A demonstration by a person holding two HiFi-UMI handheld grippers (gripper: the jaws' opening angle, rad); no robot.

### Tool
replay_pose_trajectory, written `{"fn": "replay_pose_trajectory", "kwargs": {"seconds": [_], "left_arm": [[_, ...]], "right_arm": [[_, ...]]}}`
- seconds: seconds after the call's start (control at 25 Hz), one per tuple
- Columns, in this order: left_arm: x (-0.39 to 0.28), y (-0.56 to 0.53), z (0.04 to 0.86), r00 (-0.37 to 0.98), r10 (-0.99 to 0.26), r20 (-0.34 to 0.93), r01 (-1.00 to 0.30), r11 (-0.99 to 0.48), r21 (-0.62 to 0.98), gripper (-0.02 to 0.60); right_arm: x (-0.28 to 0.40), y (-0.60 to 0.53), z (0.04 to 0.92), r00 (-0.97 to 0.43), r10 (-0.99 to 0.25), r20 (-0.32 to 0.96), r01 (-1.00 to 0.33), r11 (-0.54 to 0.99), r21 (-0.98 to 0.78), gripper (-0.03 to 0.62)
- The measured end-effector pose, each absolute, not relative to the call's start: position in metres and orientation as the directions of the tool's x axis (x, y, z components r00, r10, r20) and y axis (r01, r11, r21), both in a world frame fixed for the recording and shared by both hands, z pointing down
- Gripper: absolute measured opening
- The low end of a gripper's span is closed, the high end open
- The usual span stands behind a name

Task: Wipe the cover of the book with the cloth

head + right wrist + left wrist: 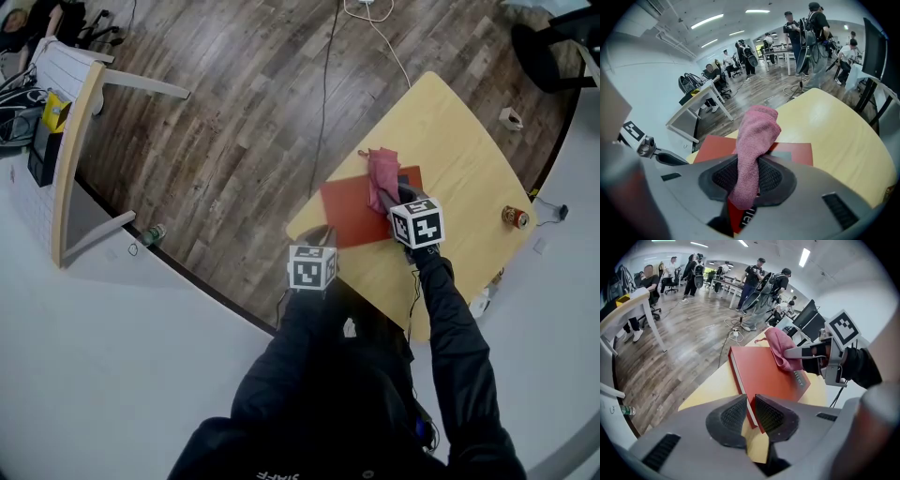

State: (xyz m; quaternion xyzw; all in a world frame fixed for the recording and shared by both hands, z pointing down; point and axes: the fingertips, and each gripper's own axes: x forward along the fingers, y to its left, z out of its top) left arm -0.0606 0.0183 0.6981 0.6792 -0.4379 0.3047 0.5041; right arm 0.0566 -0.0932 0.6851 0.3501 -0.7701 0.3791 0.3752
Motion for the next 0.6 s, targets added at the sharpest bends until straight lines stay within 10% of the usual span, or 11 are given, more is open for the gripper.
{"fn": "replay_pose_trajectory", "kwargs": {"seconds": [0.6], "left_arm": [[-0.06,0.018,0.698,0.425,-0.293,0.856,-0.905,-0.111,0.411,0.078]], "right_arm": [[0.126,-0.102,0.677,-0.374,-0.325,0.868,-0.882,0.413,-0.226,0.106]]}}
